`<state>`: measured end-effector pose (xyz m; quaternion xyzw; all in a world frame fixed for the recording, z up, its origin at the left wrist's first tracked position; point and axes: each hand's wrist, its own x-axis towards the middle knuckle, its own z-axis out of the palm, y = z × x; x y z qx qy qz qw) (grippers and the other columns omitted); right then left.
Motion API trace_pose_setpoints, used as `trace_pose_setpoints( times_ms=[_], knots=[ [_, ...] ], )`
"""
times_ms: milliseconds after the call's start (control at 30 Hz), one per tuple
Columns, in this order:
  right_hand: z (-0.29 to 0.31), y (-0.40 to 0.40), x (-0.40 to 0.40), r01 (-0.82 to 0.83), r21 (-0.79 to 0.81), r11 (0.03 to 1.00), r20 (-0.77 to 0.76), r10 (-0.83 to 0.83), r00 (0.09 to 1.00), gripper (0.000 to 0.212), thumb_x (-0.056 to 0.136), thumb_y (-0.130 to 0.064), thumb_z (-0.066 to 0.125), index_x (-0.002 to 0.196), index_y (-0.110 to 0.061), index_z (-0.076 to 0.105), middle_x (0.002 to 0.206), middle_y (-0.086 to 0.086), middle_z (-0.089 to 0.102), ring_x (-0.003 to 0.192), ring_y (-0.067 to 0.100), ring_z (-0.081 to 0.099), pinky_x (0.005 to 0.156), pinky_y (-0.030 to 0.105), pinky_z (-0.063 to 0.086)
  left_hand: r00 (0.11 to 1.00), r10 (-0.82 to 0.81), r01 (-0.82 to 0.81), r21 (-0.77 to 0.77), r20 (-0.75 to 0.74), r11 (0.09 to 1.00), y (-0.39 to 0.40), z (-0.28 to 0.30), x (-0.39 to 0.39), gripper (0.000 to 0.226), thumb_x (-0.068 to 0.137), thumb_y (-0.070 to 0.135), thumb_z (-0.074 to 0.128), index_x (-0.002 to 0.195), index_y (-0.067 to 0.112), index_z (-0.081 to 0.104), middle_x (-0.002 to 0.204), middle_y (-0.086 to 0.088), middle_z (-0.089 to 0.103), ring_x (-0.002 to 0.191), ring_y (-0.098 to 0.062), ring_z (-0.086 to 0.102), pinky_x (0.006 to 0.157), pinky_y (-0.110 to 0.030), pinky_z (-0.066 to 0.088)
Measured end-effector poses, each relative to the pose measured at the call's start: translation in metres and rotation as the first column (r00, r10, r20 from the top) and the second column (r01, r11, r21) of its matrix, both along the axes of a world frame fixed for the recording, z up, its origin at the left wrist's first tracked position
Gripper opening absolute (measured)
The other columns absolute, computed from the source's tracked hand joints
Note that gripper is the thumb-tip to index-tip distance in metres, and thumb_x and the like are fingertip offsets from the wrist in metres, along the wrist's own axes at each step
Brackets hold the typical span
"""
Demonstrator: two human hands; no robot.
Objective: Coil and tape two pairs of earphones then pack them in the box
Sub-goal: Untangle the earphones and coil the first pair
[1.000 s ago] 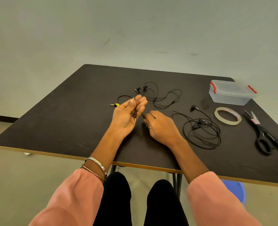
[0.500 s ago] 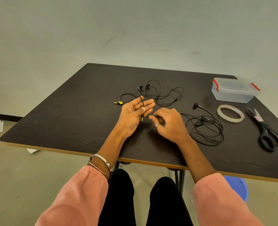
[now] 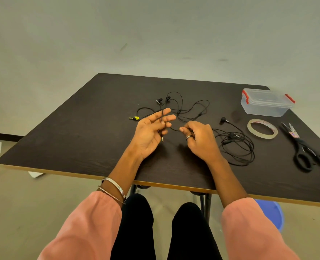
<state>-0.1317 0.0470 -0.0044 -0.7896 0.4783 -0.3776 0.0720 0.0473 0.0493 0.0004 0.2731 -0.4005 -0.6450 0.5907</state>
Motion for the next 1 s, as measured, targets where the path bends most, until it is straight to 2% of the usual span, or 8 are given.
trace_pose_setpoints(
  times_ms=[133,267,400,533,667,733,833,1000],
  knots=[
    [-0.001,-0.001,-0.001,0.036,0.045,0.998,-0.117,-0.031,0.993,0.027,0.098,-0.029,0.051,0.081,-0.010,0.060,0.071,-0.007,0.054,0.065,0.012,0.049,0.076,0.037,0.038,0.995,0.066,-0.064,0.037,-0.070,0.997,-0.005,-0.003,0.003,0.031,0.102,0.019,0.038,0.115,0.005,0.063,0.088,-0.001,0.071,0.067,-0.008,0.056,0.050,-0.017,0.040],
    [-0.001,0.002,0.002,-0.066,0.072,0.995,-0.317,0.086,0.945,0.019,0.097,-0.029,0.052,0.091,-0.015,0.063,0.087,-0.003,0.063,0.084,0.018,0.055,0.077,0.036,0.035,0.981,0.134,-0.133,0.019,-0.139,0.991,-0.007,-0.006,0.003,0.024,0.098,0.005,0.046,0.116,0.000,0.061,0.093,-0.007,0.073,0.080,-0.014,0.068,0.066,-0.019,0.052],
    [-0.003,0.014,0.006,-0.200,0.023,0.979,-0.337,0.196,0.921,0.013,0.093,-0.027,0.057,0.091,-0.016,0.065,0.084,-0.004,0.063,0.081,0.015,0.053,0.069,0.030,0.030,0.974,0.173,-0.172,0.019,-0.144,0.985,-0.009,-0.007,0.004,0.026,0.094,-0.005,0.049,0.118,-0.004,0.059,0.110,-0.019,0.070,0.105,-0.030,0.067,0.081,-0.031,0.058],
    [0.005,0.026,0.004,-0.251,0.029,0.968,-0.117,0.252,0.961,0.008,0.088,-0.018,0.064,0.089,-0.012,0.069,0.080,-0.001,0.066,0.074,0.015,0.056,0.065,0.029,0.039,0.978,0.182,-0.178,-0.039,0.103,0.983,-0.005,-0.007,-0.004,0.031,0.092,-0.009,0.050,0.123,-0.006,0.055,0.111,-0.016,0.069,0.104,-0.026,0.068,0.087,-0.033,0.057],
    [0.029,0.019,-0.005,-0.227,0.045,0.973,0.173,0.217,0.961,0.012,0.088,-0.018,0.066,0.079,-0.011,0.070,0.064,0.008,0.062,0.056,0.021,0.052,0.054,0.035,0.042,0.962,0.020,0.006,-0.092,0.273,0.996,0.004,-0.005,-0.011,0.033,0.092,-0.012,0.048,0.123,-0.002,0.055,0.111,-0.016,0.069,0.101,-0.022,0.069,0.087,-0.032,0.056],
    [0.042,0.007,-0.011,-0.226,0.106,0.968,0.222,0.199,0.954,0.017,0.088,-0.025,0.068,0.075,-0.013,0.070,0.059,0.014,0.059,0.051,0.024,0.048,0.050,0.034,0.039,0.952,-0.105,0.140,-0.103,0.289,0.985,0.010,-0.004,-0.012,0.035,0.092,-0.012,0.046,0.122,0.001,0.057,0.110,-0.013,0.070,0.104,-0.026,0.068,0.089,-0.035,0.056],
    [0.056,-0.011,-0.015,-0.247,0.175,0.953,0.243,0.201,0.949,0.024,0.083,-0.035,0.072,0.071,-0.014,0.072,0.056,0.018,0.056,0.045,0.015,0.038,0.046,0.026,0.032,0.937,-0.223,0.258,-0.102,0.270,0.961,0.014,-0.003,-0.012,0.038,0.091,-0.012,0.046,0.127,-0.002,0.053,0.117,-0.016,0.067,0.108,-0.030,0.066,0.089,-0.036,0.055],
    [0.055,-0.026,-0.007,-0.275,0.221,0.936,0.411,0.166,0.896,0.021,0.075,-0.025,0.079,0.071,-0.006,0.071,0.055,0.001,0.060,0.047,0.005,0.046,0.049,0.017,0.038,0.924,-0.336,0.354,-0.079,0.180,0.932,0.015,-0.001,-0.009,0.039,0.084,-0.004,0.057,0.123,0.000,0.057,0.116,-0.020,0.067,0.108,-0.033,0.065,0.086,-0.035,0.057]
  ],
)
